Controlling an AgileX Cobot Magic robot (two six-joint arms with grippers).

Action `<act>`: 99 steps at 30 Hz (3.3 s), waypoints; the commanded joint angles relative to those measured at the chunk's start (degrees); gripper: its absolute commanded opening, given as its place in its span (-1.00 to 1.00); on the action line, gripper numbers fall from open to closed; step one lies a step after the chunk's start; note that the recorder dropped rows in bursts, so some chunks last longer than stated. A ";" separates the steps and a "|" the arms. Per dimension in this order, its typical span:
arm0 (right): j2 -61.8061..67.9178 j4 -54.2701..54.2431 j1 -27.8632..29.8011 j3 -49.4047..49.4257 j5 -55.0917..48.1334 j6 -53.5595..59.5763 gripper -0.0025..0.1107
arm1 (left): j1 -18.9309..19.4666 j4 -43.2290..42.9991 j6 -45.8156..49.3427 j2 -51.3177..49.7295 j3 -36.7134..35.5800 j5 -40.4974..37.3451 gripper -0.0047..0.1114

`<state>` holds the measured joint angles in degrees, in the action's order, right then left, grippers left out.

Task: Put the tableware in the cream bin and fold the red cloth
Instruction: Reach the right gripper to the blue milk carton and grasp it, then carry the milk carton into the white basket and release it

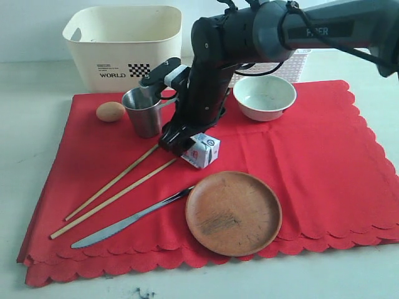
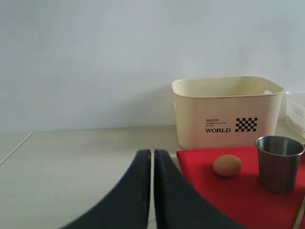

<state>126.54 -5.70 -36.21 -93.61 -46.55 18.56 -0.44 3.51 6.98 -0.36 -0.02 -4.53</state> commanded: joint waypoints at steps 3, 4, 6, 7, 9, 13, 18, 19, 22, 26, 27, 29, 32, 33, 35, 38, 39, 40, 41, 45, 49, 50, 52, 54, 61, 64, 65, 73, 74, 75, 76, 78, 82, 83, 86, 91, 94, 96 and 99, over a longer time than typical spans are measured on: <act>1.23 0.51 -0.10 0.10 1.27 1.78 -0.06 | -0.24 0.33 -0.15 0.36 0.02 -0.04 -0.83; 1.23 0.65 -0.10 0.10 1.27 1.78 -0.17 | -0.24 0.33 -0.15 0.36 0.02 -0.04 -0.83; 1.23 0.65 -0.10 0.10 1.27 1.78 -0.38 | -0.24 0.33 -0.15 0.36 0.02 -0.04 -0.83; 1.23 0.80 -0.10 0.10 1.27 1.78 -0.50 | -0.24 0.33 -0.15 0.36 0.02 -0.04 -0.83; 1.23 0.80 -0.10 0.10 1.27 1.78 -0.68 | -0.24 0.33 -0.15 0.36 0.02 -0.04 -0.83; 0.97 0.90 -0.10 0.10 0.80 1.78 -0.96 | -0.24 0.33 -0.15 0.36 0.02 -0.04 -0.83; -1.86 1.96 -0.10 0.10 -1.19 1.78 -0.96 | -0.24 0.33 -0.15 0.36 0.02 -0.04 -0.83; -2.82 1.96 -0.10 0.10 -1.47 1.78 -0.96 | -0.24 0.33 -0.15 0.36 0.02 -0.04 -0.83; -5.82 2.07 0.01 0.10 -1.55 1.78 -0.96 | -0.24 0.33 -0.15 0.36 0.02 -0.04 -0.83; -9.93 5.70 0.21 0.10 -1.55 0.40 -0.96 | -0.24 0.33 -0.15 0.36 0.02 -0.04 -0.83; -11.00 6.83 0.37 0.10 -1.45 -0.32 -0.96 | -0.24 0.33 -0.15 0.36 0.02 -0.04 -0.83; -13.03 9.33 1.06 0.10 -1.23 -2.03 -0.96 | -0.24 0.33 -0.15 0.36 0.02 -0.04 -0.83; -15.48 12.46 2.99 0.10 0.30 -3.82 -0.96 | -0.24 0.33 -0.15 0.36 0.02 -0.04 -0.83; -15.99 12.43 3.65 0.10 0.91 -3.82 -0.96 | -0.24 0.33 -0.15 0.36 0.02 -0.04 -0.83; -16.83 12.31 5.62 0.10 2.82 -3.82 -0.96 | -0.24 0.33 -0.15 0.36 0.02 -0.04 -0.83; -17.08 12.23 8.60 0.10 5.98 -3.82 -0.96 | -0.24 0.33 -0.15 0.36 0.02 -0.04 -0.83; -17.08 12.23 9.70 0.10 6.80 -3.82 -0.96 | -0.24 0.33 -0.15 0.36 0.02 -0.04 -0.83; -16.86 12.23 10.71 0.10 7.90 -3.82 -0.96 | -0.24 0.33 -0.15 0.36 0.02 -0.04 -0.83; -16.66 12.23 12.55 0.10 10.24 -4.82 -0.96 | -0.24 0.33 -0.15 0.36 0.02 -0.04 -0.83; -15.67 12.19 17.56 0.10 20.28 -8.76 -0.96 | -0.24 0.33 -0.15 0.36 0.02 -0.04 -0.83; -12.58 12.07 20.38 0.10 26.43 -9.85 -0.96 | -0.24 0.33 -0.15 0.36 0.02 -0.04 -0.83; -11.66 12.07 20.81 0.10 27.37 -9.85 -0.96 | -0.24 0.33 -0.15 0.36 0.02 -0.04 -0.83; -9.61 12.07 21.38 0.10 30.53 -11.29 -0.96 | -0.24 0.33 -0.15 0.36 0.02 -0.04 -0.83; -8.30 11.70 21.62 0.10 33.45 -11.29 -0.96 | -0.24 0.33 -0.15 0.36 0.02 -0.04 -0.83; -2.35 11.70 21.68 -5.17 39.47 -14.27 -0.96 | -0.24 0.33 -0.15 0.36 0.02 -0.04 -0.83; 0.52 11.70 21.68 -10.03 39.20 -15.35 -0.96 | -0.24 0.33 -0.15 0.36 0.02 -0.04 -0.83; 1.92 11.70 21.68 -12.39 37.76 -15.94 -0.96 | -0.24 0.33 -0.15 0.36 0.02 -0.04 -0.83; 8.23 11.70 21.68 -21.08 31.94 -17.34 -0.96 | -0.24 0.33 -0.15 0.36 0.02 -0.04 -0.83; 8.62 11.70 21.68 -21.71 31.22 -17.34 -0.96 | -0.24 0.33 -0.15 0.36 0.02 -0.04 -0.83; 9.24 11.70 21.68 -22.26 30.89 -17.60 -0.96 | -0.24 0.33 -0.15 0.36 0.02 -0.04 -0.83; 9.71 11.70 21.68 -23.03 30.33 -17.82 -0.96 | -0.24 0.33 -0.15 0.36 0.02 -0.04 -0.83; 10.27 11.70 21.68 -23.82 30.09 -18.56 -0.96 | -0.24 0.33 -0.15 0.36 0.02 -0.04 -0.83; 11.55 11.70 21.68 -25.40 29.70 -18.56 -0.96 | -0.24 0.33 -0.15 0.36 0.02 -0.04 -0.83; 12.02 11.70 21.68 -25.70 29.62 -18.56 -0.96 | -0.24 0.33 -0.15 0.36 0.02 -0.04 -0.83; 13.12 11.70 21.68 -26.65 29.48 -18.87 -0.96 | -0.24 0.33 -0.15 0.36 0.02 -0.04 -0.83; 13.56 12.07 21.68 -26.89 30.03 -21.46 -0.82 | -0.24 0.33 -0.15 0.36 0.02 -0.04 -0.83; 13.56 12.22 21.68 -26.91 31.20 -24.23 -0.55 | -0.24 0.33 -0.15 0.36 0.02 -0.04 -0.83; 13.56 12.22 21.68 -26.91 31.49 -24.36 -0.34 | -0.24 0.33 -0.15 0.36 0.02 -0.04 -0.83; 13.56 12.22 21.68 -26.91 31.63 -24.36 -0.05 | -0.24 0.33 -0.15 0.36 0.02 -0.04 -0.83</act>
<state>140.74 5.83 -14.78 -119.79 -17.81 -5.32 -0.44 3.51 6.98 -0.36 -0.02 -4.53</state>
